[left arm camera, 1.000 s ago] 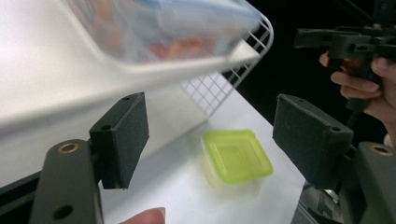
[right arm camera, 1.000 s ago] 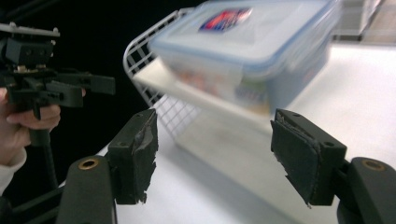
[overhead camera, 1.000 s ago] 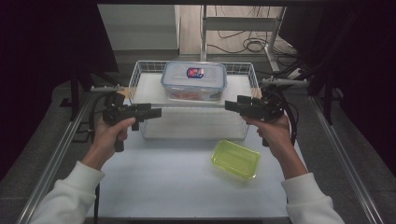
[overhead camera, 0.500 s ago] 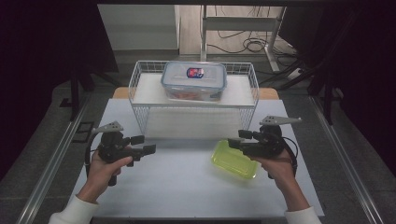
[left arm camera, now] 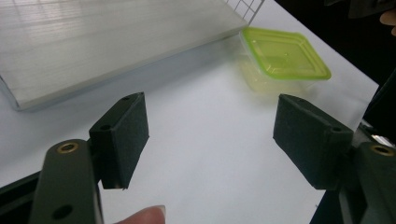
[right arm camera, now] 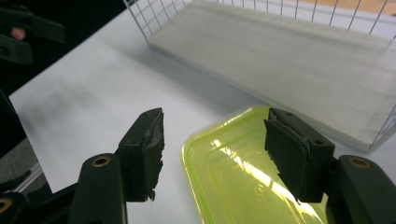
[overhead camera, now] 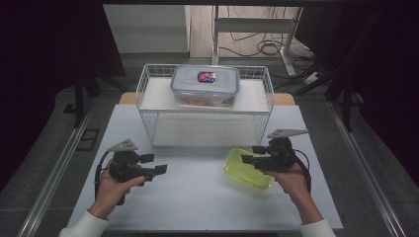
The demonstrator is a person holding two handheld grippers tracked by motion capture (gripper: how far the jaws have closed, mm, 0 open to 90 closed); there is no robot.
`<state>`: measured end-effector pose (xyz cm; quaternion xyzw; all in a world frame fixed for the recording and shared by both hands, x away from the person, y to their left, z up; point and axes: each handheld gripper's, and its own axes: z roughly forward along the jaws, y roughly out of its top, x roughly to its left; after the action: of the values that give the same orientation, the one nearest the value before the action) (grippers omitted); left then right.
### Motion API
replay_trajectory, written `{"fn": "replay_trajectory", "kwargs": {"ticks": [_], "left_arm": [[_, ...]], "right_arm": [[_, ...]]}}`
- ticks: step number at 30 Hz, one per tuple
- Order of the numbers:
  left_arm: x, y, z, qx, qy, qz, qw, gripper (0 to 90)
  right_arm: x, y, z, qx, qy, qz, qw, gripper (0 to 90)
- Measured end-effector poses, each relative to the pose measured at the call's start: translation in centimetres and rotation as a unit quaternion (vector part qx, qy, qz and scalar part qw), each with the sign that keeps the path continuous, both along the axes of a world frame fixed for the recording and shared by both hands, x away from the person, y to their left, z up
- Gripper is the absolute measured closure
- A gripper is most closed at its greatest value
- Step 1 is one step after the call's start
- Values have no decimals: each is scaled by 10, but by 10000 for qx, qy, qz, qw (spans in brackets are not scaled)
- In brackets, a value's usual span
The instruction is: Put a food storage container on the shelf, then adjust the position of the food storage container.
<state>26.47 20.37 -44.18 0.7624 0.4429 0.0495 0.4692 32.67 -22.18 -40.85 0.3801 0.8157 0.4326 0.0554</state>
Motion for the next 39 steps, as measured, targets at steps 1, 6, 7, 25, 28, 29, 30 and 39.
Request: {"fn": "replay_trajectory", "kwargs": {"ticks": [1,6,7,25,28,29,30,39], "left_arm": [[-1,0,0,9,-5,20,10000,259],[-3,1,-6,46,79,58,9999,255],[-3,2,-7,70,86,60,9999,255],[-2,11,-23,366,211,113,9990,250],[-1,9,-25,382,251,67,9989,250],[0,9,-26,399,257,49,9989,250],[0,10,-26,410,266,40,9988,250],[2,15,-31,400,355,91,9985,251]], "right_arm": [[0,0,-1,-33,19,0,10000,375],[4,1,-6,-199,110,-90,9997,405],[6,1,-8,-199,156,-91,9996,412],[43,6,-29,-625,337,-394,9967,702],[55,11,-34,-860,342,-474,9946,825],[59,13,-37,-952,320,-488,9937,863],[63,15,-40,-1066,302,-524,9925,881],[83,33,-55,-1791,202,-460,9826,888]]}}
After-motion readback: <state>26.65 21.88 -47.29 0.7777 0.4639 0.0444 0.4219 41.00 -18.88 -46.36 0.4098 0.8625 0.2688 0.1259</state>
